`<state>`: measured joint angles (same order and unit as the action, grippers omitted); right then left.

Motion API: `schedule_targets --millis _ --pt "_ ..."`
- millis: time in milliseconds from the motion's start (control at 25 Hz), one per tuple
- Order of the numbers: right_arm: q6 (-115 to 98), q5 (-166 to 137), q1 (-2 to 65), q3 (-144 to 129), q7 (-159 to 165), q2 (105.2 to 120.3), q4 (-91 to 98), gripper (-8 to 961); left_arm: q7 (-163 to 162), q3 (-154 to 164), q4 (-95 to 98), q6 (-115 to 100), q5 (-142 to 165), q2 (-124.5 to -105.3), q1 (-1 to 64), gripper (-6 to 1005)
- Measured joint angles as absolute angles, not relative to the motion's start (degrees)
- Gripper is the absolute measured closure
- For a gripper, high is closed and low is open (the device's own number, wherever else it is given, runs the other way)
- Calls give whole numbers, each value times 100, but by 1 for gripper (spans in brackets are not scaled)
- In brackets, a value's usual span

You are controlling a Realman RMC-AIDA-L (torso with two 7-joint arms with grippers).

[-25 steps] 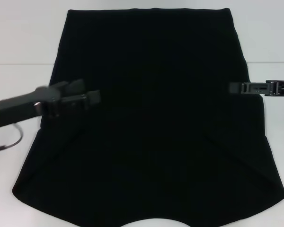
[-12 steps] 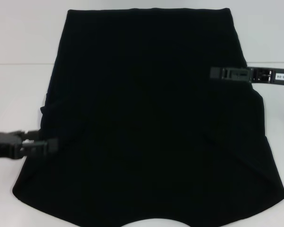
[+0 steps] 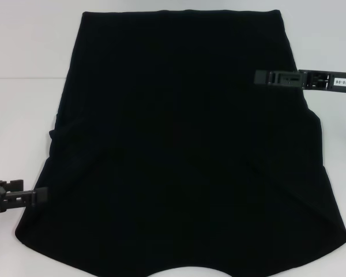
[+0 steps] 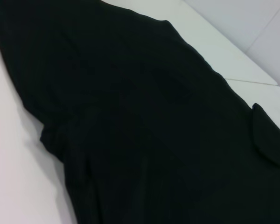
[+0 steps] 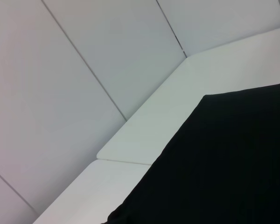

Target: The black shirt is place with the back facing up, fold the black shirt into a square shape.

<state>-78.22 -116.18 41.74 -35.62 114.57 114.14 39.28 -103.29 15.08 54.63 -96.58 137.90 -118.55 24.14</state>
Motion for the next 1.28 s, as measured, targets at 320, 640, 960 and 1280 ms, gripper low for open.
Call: schedule_targets --millis 320,640,960,1280 --pt "-7826 -11610 4180 -3547 11471 11400 3940 21 -10733 1525 5266 -9157 13943 -11868 2434 50" --pt "-7824 -11610 4192 -3551 11470 11382 3937 20 -11077 1653 5090 -8743 13976 -11843 2522 50" --pt "-7954 -11858 4198 -3890 11419 11280 3936 22 -11178 1723 4894 -8595 14116 -11816 2621 51" --pt "-8228 -12112 4234 -4407 11355 11111 3988 23 -11208 1957 4857 -8595 14213 -11812 2709 51"
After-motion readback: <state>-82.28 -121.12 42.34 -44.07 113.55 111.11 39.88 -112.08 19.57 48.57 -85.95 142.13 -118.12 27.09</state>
